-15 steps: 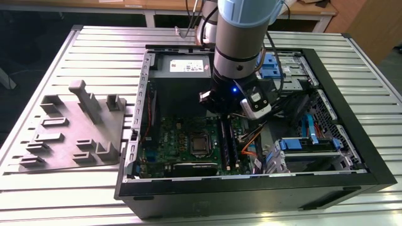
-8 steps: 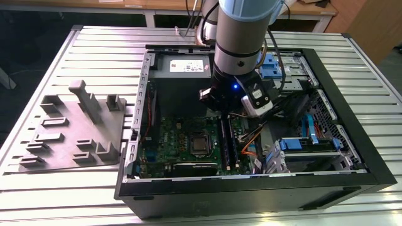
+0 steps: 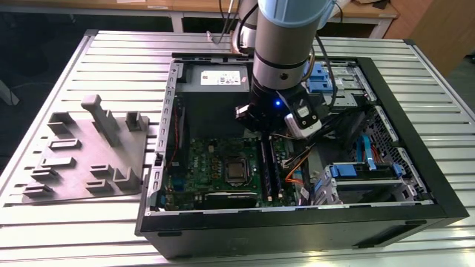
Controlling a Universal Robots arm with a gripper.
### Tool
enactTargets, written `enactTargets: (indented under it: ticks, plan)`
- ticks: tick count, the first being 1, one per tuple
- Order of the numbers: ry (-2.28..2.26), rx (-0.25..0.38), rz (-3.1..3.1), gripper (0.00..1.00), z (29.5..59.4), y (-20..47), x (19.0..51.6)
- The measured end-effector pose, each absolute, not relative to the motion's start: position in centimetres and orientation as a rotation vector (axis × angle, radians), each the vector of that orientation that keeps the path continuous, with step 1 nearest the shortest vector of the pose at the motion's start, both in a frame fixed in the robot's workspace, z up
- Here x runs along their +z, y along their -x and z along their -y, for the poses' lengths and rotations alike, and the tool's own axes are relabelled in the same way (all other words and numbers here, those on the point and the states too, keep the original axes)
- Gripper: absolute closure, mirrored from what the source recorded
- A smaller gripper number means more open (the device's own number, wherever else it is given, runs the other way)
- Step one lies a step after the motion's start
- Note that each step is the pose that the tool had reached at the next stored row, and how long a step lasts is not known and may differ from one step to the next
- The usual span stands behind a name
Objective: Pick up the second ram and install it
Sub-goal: 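Press down the second ram until it locks into place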
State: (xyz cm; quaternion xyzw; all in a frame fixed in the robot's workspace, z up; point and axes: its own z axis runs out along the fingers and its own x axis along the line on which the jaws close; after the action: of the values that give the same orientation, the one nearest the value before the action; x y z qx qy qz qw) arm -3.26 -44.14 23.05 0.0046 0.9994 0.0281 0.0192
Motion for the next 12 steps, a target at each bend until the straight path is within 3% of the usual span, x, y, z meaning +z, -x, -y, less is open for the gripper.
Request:
enactTargets:
  ticks: [12]
  plan:
    - [-0.014,0.088,-3.102,0.90,44.12,3.25,22.48]
